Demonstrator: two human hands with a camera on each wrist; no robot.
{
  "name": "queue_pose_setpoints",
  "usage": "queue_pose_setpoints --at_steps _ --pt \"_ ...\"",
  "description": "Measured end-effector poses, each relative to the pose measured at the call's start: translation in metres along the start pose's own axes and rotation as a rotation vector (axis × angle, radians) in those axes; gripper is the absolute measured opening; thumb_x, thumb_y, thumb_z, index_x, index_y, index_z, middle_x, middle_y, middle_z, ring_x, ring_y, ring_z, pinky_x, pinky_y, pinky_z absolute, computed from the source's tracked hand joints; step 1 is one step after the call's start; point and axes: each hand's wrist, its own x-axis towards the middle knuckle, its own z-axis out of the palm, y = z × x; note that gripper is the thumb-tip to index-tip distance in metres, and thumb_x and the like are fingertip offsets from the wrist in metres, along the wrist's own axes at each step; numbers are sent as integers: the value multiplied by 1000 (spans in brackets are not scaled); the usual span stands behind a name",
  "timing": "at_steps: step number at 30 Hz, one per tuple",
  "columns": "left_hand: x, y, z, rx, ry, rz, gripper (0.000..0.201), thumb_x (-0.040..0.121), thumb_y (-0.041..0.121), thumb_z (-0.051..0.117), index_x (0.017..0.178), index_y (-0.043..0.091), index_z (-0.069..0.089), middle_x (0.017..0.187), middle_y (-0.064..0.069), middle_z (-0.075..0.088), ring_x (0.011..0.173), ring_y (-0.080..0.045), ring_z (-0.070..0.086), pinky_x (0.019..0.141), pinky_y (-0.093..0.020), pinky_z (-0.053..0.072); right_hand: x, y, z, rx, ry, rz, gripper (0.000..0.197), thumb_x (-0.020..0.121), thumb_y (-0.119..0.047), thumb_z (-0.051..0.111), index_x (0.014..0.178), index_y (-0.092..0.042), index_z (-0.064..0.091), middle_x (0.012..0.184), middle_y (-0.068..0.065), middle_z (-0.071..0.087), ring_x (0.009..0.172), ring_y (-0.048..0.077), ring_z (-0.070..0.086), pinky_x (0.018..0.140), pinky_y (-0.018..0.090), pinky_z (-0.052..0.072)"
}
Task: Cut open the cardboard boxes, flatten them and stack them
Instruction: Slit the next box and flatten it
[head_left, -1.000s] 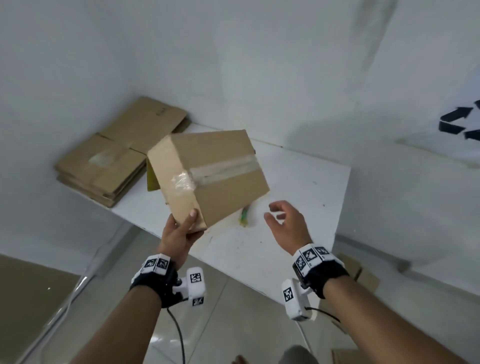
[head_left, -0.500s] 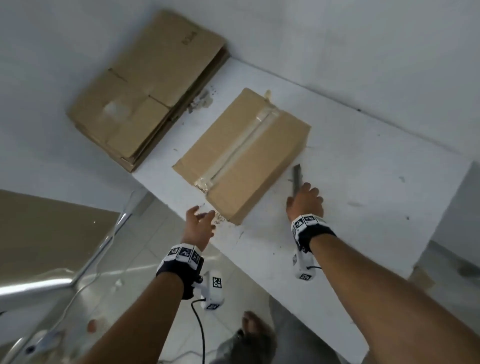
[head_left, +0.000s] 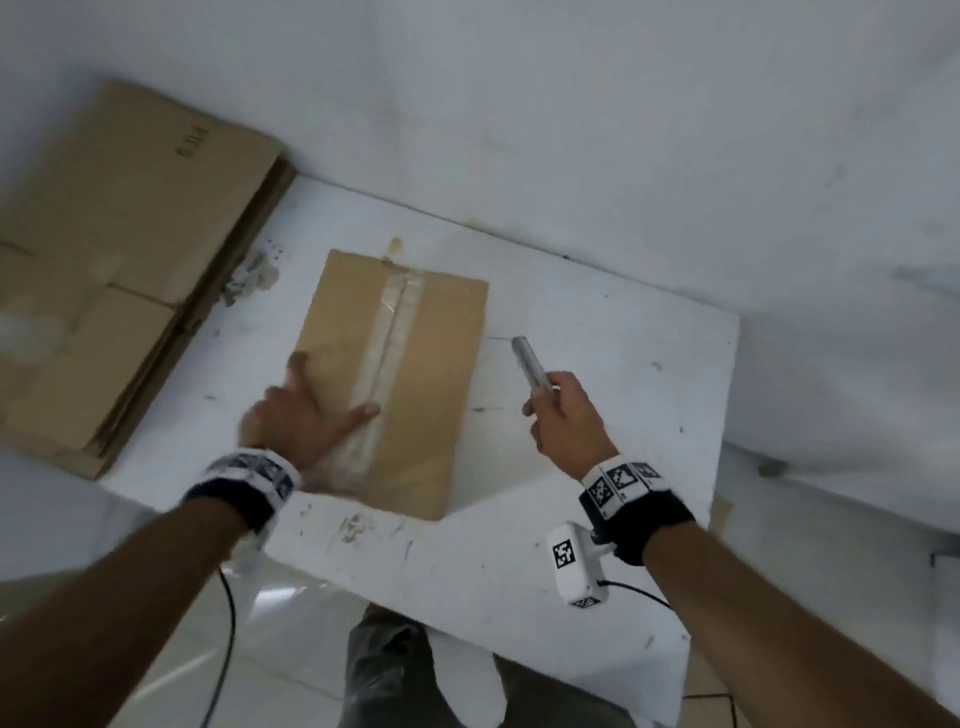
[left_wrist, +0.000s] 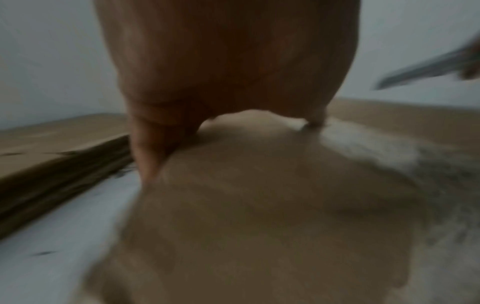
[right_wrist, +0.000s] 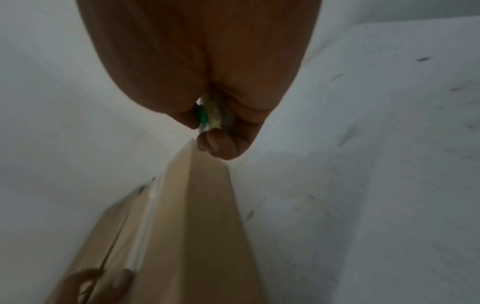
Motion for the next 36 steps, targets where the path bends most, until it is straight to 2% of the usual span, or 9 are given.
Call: queue_pose_setpoints --at_steps 3,7,9,11,13,16,23,28,36 --pt "-38 20 10 118 -215 132 127 82 87 45 158 -1 -6 113 -19 72 102 -37 70 89 -44 56 -12 -24 12 21 35 -85 16 103 -29 52 103 -14 55 73 -1 63 53 12 51 50 27 43" --pt "-43 29 -16 175 -325 397 83 88 80 49 131 10 57 99 -3 72 83 -23 71 79 -34 57 -21 -40 39 -190 159 -111 38 94 -52 62 79 -18 56 65 -1 61 56 17 55 54 30 44" --pt "0 31 -42 54 -137 496 66 87 73 58 125 19 60 113 -4 68 102 -26 66 85 -36 52 -25 -45 53 -207 231 -65 46 88 -58 66 72 -18 54 61 -2 59 55 17 54 53 31 43" --pt "54 34 -65 -9 1 589 81 80 73 68 144 30 46 139 -7 55 125 -30 52 101 -46 46 -29 -51 65 -227 324 -18 52 84 -62 69 67 -16 51 56 -2 55 51 16 49 49 29 39" --pt "93 35 -69 15 -75 637 103 69 80 70 156 41 30 162 -5 34 143 -34 37 115 -58 32 -36 -58 75 -254 380 24 54 83 -63 70 66 -16 50 56 -2 55 50 16 47 48 30 37" --pt "105 24 -53 -8 -294 592 114 61 83 70 157 52 18 162 -7 34 140 -38 45 113 -57 39 -43 -70 83 -293 332 0 46 88 -55 68 72 -14 54 64 0 60 58 18 55 55 34 44" --pt "34 -42 -9 -168 -124 345 87 67 80 72 133 37 33 128 -5 64 110 -32 66 94 -46 50 -42 -92 97 -500 -86 -250 23 101 -30 56 122 -21 52 74 4 67 65 24 63 66 41 53" --pt "56 -48 3 -473 -166 457 98 68 61 86 148 47 30 134 1 45 107 -19 59 97 -40 50 -31 -92 117 -572 -119 -338 24 98 -32 60 121 -25 57 68 -7 57 62 16 53 63 35 45" --pt "66 -54 21 -596 -284 453 99 65 68 84 144 71 25 136 4 58 123 -20 58 108 -46 48 -15 -108 137 -786 -113 -322 23 99 -41 56 120 -32 60 78 -2 53 75 25 53 68 34 40"
